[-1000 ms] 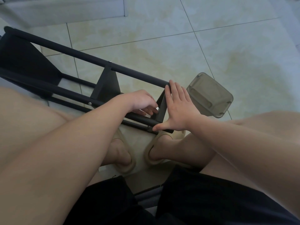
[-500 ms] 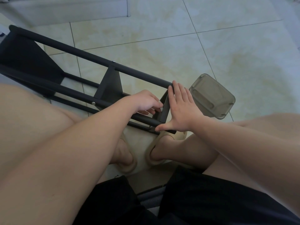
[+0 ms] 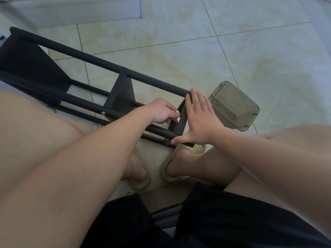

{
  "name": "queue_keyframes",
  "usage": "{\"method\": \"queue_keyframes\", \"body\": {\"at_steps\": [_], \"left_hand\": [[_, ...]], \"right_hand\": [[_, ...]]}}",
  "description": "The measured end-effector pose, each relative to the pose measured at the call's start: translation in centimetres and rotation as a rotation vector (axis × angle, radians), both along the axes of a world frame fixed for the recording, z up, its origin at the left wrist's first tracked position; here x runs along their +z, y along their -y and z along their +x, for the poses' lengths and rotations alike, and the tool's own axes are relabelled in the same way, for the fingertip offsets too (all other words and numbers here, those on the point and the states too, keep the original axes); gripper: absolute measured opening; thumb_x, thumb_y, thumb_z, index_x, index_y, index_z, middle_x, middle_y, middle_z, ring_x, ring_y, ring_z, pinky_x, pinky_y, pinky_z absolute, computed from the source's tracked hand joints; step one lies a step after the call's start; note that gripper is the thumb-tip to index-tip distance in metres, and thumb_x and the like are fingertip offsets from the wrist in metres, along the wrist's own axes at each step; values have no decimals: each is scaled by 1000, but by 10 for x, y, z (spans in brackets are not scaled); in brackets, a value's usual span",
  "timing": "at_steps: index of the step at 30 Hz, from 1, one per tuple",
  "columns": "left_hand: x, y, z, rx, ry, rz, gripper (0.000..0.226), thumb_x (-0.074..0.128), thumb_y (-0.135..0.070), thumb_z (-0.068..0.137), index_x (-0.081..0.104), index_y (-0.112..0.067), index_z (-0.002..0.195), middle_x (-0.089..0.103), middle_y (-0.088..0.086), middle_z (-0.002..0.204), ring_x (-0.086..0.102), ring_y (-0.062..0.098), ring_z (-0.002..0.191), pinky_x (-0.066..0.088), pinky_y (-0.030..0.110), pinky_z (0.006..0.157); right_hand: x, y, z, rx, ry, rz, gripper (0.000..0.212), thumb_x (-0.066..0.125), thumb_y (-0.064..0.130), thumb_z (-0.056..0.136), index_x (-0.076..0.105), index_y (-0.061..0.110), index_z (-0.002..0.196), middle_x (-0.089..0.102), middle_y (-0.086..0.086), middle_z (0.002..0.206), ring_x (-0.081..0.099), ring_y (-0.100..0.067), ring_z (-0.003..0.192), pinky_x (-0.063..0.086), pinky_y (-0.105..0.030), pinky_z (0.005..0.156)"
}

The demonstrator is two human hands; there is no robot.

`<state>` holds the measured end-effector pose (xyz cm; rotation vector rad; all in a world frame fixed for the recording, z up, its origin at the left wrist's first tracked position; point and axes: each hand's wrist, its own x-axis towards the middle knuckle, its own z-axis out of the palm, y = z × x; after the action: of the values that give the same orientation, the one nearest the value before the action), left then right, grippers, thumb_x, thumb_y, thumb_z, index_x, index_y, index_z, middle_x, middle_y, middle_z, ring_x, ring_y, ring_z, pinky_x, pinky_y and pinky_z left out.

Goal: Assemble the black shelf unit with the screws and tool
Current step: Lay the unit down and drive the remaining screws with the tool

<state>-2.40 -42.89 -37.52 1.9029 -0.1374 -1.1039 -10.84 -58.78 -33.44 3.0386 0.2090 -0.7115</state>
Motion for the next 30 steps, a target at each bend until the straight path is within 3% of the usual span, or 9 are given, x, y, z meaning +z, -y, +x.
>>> {"method": "queue_keyframes", "body": {"at_steps": [8,13,30], "left_hand": [[-2,-2,-1,-124,47,83,16,66,-29,93,74,-22,81,76,-13,75,65,6,71,47,23,63],[-2,-2,1,-48,16,50,13,67,-30,93,73,-22,86,76,-13,77,65,3,71,47,21,63],[3,-1,-1,-123,49,77,13,65,-28,94,73,-22,86,76,-14,75,64,1,67,47,23,64]], "right_hand": [[-1,0,1,-4,-4,1,161,24,108,45,-14,-1,157,-24,-21,164,-23,-34,152,-10,-49,125],[-1,0,0,-5,0,5,161,27,107,45,-13,-1,157,-23,-21,164,-22,-35,153,-10,-49,125],[0,0,0,-5,-3,5,161,24,107,44,-12,-1,157,-23,-21,164,-22,-35,153,-8,-50,125]]}}
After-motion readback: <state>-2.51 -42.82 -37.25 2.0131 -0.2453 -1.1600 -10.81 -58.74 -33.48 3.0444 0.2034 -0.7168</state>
